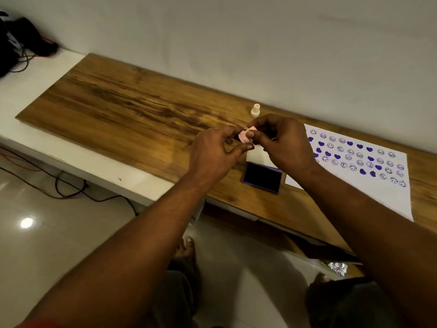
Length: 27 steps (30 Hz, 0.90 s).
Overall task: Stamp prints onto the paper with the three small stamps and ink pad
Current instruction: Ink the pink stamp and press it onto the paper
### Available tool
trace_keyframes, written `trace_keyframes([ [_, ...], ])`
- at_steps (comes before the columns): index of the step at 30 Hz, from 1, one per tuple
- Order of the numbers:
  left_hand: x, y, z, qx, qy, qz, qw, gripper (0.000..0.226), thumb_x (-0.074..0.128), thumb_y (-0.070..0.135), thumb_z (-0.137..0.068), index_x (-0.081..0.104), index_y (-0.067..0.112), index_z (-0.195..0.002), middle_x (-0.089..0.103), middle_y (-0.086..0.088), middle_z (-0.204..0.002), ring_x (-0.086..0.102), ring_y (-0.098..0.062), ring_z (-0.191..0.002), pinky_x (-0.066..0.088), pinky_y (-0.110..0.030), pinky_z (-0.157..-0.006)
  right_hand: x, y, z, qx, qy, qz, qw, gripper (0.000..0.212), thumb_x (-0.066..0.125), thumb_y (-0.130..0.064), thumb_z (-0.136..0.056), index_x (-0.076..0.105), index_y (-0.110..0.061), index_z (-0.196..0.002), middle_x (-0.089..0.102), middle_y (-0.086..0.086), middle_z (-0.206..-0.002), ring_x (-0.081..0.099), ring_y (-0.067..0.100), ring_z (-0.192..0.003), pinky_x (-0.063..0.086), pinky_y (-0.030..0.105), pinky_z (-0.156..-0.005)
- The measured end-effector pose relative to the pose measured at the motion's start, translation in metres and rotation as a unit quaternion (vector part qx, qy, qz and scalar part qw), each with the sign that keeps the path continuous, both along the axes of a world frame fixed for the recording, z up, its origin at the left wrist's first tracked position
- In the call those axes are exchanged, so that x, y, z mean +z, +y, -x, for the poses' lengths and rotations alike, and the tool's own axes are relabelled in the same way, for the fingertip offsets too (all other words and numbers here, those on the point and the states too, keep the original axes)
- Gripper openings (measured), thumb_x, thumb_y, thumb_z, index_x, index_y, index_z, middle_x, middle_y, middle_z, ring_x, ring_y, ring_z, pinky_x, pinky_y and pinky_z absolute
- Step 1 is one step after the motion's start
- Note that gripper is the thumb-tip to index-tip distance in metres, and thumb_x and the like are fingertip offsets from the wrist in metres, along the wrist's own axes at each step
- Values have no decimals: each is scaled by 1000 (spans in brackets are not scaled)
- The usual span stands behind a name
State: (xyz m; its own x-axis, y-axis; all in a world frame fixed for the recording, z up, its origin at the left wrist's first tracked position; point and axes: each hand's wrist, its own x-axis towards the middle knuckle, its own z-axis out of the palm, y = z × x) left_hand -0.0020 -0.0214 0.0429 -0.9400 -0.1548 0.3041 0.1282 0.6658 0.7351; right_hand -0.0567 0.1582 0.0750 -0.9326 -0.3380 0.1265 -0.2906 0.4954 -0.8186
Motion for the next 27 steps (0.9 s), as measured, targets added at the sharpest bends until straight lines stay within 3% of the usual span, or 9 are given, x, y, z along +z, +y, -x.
trace_keyframes([
  [11,-1,10,-2,-7,-16,16,1000,33,77,48,-89,79,30,-116,79,14,-101,71,-3,-88,60,-37,-73,-8,9,-4,-3,19,19,1000,26,80,-29,-93,80,-20,-118,80,-7,-107,75,4,-98,59,22,-87],
  [16,-4,3,1,-25,-21,6,999,37,72,57,-87,78,35,-115,78,18,-100,71,0,-87,60,-35,-71,-7,13,-6,17,39,7,999,27,76,-23,-97,78,-19,-124,79,-6,-115,73,4,-104,52,12,-87],
  [19,-9,-6,2,-8,-26,-23,999,32,77,56,-82,78,37,-107,77,20,-95,70,0,-85,61,-36,-71,-3,21,-6,4,47,17,999,29,78,-26,-95,78,-22,-123,79,-10,-114,73,1,-102,54,14,-85],
  [22,-15,-16,3,16,-37,-45,998,29,81,55,-79,77,40,-104,76,19,-94,69,-4,-83,60,-43,-72,-8,37,-10,18,41,-48,998,35,83,-32,-90,75,-27,-124,78,-13,-109,73,0,-97,55,16,-79],
  [27,-21,-28,6,61,-64,-67,994,30,81,59,-77,74,44,-102,76,20,-95,69,-3,-84,61,-43,-75,-34,54,-21,68,22,-179,981,24,80,-36,-93,77,-29,-115,79,-9,-106,71,4,-93,49,16,-72],
])
